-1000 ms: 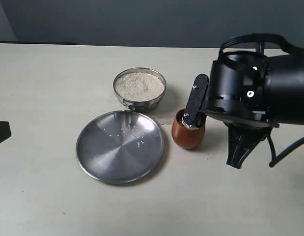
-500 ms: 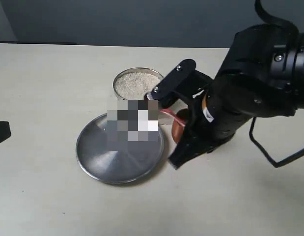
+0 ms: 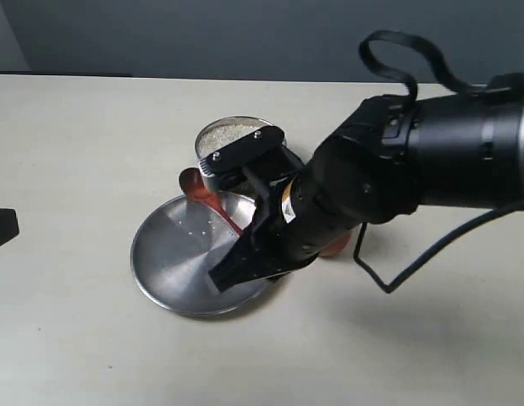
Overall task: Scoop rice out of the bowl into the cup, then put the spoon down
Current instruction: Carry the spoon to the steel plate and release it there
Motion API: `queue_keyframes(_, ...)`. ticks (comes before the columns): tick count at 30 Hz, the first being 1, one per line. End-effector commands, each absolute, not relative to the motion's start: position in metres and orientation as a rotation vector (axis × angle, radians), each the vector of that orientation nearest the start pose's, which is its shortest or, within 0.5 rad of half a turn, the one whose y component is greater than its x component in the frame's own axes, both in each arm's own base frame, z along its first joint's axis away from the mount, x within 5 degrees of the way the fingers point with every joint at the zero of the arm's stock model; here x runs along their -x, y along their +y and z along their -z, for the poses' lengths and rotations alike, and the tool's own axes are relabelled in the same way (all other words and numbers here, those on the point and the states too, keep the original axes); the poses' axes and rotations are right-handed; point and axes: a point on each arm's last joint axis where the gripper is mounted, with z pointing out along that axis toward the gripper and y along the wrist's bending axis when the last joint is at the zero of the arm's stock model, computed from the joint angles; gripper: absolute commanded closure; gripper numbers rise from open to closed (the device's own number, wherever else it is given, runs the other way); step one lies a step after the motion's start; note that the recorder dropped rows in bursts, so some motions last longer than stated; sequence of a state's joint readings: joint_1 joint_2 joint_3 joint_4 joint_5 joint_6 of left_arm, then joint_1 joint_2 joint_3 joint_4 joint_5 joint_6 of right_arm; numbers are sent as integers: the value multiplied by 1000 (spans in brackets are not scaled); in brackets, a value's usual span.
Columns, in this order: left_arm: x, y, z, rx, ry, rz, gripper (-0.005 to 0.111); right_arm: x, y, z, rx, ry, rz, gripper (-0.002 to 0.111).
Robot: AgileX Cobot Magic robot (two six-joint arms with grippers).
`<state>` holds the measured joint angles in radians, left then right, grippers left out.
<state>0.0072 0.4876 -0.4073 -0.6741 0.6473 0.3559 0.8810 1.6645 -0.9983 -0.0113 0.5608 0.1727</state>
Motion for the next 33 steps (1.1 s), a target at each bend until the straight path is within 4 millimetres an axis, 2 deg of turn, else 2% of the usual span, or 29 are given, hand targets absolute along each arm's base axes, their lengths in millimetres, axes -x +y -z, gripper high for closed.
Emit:
queue_keyframes(1, -93, -34, -273, 0, 2094, 533, 106, -215, 262, -183, 942, 2545, -337, 109)
queue_keyframes(15, -93, -34, -272, 0, 2095, 537, 106, -242, 295, -158, 935, 2580, -338, 109)
queue_keyframes(23, -93, -34, -272, -2, 2098, 538, 106, -243, 296, -132, 956, 2642, -293, 109)
queue_keyframes(31, -93, -34, -272, -1, 2097, 540, 106, -241, 293, -123, 986, 2695, -245, 109)
queue_keyframes(33, -93, -34, -272, -1, 2097, 540, 106, -241, 294, -123, 983, 2689, -250, 100)
